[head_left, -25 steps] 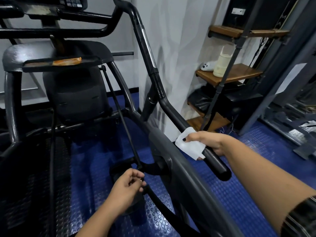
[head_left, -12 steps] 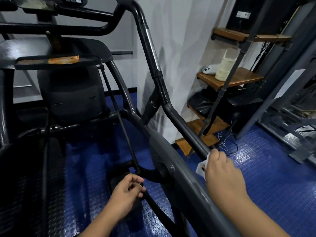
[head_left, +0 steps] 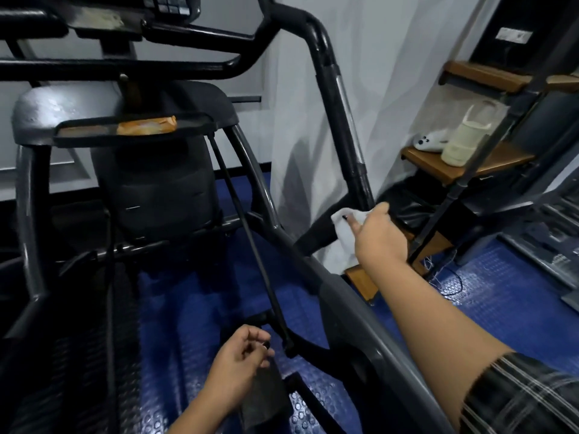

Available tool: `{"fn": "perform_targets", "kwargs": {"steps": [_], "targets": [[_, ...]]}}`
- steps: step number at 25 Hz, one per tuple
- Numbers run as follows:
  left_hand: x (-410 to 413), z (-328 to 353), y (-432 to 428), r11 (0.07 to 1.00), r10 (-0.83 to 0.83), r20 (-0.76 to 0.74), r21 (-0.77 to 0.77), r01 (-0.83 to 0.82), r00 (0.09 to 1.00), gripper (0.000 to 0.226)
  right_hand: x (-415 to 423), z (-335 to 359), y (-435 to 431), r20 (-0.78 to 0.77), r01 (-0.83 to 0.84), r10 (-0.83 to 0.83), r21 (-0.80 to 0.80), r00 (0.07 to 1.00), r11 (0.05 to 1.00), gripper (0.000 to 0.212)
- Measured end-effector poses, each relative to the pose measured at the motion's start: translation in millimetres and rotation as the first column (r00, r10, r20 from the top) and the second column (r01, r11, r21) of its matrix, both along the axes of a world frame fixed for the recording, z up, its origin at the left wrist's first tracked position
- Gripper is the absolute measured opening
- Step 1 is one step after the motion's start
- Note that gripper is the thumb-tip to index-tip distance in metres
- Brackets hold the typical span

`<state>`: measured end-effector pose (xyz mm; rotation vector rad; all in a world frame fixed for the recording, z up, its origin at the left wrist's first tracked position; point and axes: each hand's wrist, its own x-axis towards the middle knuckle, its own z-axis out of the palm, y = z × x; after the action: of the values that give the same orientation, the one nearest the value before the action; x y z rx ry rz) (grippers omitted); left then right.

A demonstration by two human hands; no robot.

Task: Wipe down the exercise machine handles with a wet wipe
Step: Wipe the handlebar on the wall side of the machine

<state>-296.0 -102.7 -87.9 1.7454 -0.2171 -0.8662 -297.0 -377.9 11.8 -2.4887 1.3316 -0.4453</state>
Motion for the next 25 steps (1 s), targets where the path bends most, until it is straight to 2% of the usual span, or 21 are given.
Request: {"fn": "perform_targets", "kwargs": {"steps": [2, 8, 14, 19, 25], "targets": [[25.2, 11.5, 10.7, 1.0, 0.009, 0.007, 0.008, -0.009, 1.0, 0.013, 13.2, 3.7, -0.1, 0.12, 0.061, -0.065, 0.031, 0.991, 0.998, 0.054], [94.6, 57.3, 27.3, 1.0, 0.014, 0.039, 0.005, -0.015, 0.999, 0.018, 46.4, 23.8, 2.3, 0.289, 0.123, -0.133, 0.055, 0.948, 0.991, 0.045], [127.9, 86.1, 22.1, 1.0, 0.015, 0.014, -0.02, -0.015, 1.0, 0.018, 47.4, 22.5, -13.6, 0.285, 0.092, -0.127, 0.133, 0.95, 0.987, 0.031], [133.7, 102.9, 22.2, 1.0, 0.002, 0.025, 0.004, -0.002, 1.0, 0.016, 45.6, 24.9, -30.9, 0.418, -0.108, -0.092, 0.432, 0.904, 0.895, 0.015], [139.8, 100.5, 37.8, 0.999, 0.008, 0.053, 0.031, -0.009, 0.999, 0.016, 46.1, 28.9, -28.8, 0.422, -0.108, -0.08, 0.403, 0.903, 0.909, 0.017]]}}
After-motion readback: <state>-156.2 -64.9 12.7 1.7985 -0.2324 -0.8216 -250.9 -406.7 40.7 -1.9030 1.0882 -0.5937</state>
